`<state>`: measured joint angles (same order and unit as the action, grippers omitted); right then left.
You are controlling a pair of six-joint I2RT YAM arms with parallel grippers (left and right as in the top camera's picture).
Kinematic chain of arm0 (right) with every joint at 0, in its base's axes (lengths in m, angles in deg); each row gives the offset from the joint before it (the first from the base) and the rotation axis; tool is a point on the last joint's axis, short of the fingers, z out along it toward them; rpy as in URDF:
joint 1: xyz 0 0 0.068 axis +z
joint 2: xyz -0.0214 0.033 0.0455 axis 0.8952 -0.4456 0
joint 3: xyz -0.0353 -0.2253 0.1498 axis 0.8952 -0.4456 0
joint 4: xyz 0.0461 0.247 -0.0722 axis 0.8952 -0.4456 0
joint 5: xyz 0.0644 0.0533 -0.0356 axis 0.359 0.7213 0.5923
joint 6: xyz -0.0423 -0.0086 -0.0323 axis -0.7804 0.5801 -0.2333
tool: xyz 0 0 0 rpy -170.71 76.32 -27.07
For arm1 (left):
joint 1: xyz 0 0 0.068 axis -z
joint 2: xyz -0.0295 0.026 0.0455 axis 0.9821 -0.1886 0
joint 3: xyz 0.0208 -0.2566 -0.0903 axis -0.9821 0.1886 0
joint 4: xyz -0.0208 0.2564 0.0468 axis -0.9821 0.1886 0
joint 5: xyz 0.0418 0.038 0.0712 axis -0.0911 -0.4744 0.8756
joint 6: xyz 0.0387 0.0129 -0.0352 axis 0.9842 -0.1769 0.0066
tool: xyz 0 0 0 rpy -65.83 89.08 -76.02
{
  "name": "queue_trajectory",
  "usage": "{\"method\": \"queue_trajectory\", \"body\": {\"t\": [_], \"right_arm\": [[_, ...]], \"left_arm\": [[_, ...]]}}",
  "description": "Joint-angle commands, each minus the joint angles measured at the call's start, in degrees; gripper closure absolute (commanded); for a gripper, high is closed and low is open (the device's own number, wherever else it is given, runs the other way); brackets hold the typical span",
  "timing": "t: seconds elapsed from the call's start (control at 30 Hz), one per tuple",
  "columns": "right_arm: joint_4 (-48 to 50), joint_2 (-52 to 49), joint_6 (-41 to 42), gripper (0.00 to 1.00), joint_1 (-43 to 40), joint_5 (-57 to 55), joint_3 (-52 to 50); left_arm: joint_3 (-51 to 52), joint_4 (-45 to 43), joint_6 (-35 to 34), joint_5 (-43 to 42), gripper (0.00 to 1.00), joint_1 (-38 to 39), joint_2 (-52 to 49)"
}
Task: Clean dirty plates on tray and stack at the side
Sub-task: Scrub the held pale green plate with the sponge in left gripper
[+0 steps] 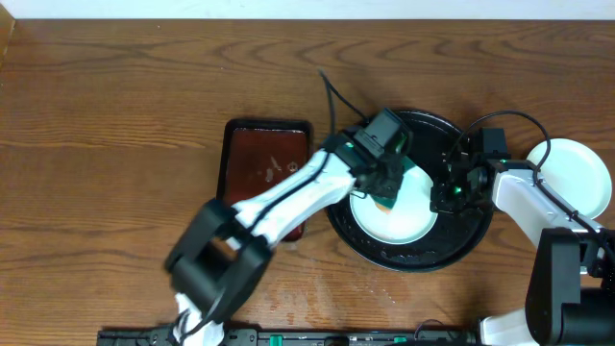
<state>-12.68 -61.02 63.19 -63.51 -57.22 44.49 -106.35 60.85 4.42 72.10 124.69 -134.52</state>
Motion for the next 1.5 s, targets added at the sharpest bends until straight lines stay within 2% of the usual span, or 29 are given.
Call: {"method": "queue_trajectory", "body": {"t": [0.0, 0.13, 0.23, 0.53, 0.77, 0.87, 1.07, 1.13, 1.27, 1.47], "right_arm": [[-0.22, -1.49, -0.22, 0.99, 1.20, 1.49, -0.04], [-0.22, -1.49, -0.20, 0.99, 1.20, 1.49, -0.04], [-0.26, -1.49, -0.20, 0.99, 1.20, 1.49, -0.04], [-1.18, -1.49, -0.22, 0.99, 1.20, 1.46, -0.04], [-1.11, -1.49, -0.20, 0.99, 1.20, 1.46, -0.04], [-1.05, -1.49, -0.20, 0.99, 1.18, 1.44, -0.04], [-0.68, -1.49, -0.17, 0.99, 1.20, 1.46, -0.04], [-0.68, -1.49, -0.17, 0.99, 1.20, 1.46, -0.04], [-0.68, -1.49, -0.17, 0.99, 1.20, 1.46, -0.04], [-0.70, -1.49, -0.13, 0.99, 1.20, 1.49, -0.04]], "left_arm": [[-0.35, -3.34, -3.72, -8.17, 0.92, -0.11, -4.48], [-0.35, -4.85, -6.97, -12.11, 0.92, -0.11, -9.16], [-0.35, -2.67, -6.75, -10.69, 0.92, -0.46, -10.75], [-3.58, 18.12, -6.45, 23.02, 0.93, -4.09, -10.45], [-6.10, 24.20, -4.76, 32.26, 0.92, -4.02, -10.45], [-6.10, 21.73, -4.96, 26.60, 0.93, -3.98, -10.49], [-5.92, 8.55, -3.74, -3.96, 0.92, -3.58, -10.58], [-5.92, 4.98, -3.72, -10.12, 0.93, -2.69, -10.58], [-5.86, 4.02, -2.78, -12.04, 0.92, 0.13, -10.69], [-5.70, 8.70, -2.14, -12.04, 0.92, 1.66, -11.85]]}}
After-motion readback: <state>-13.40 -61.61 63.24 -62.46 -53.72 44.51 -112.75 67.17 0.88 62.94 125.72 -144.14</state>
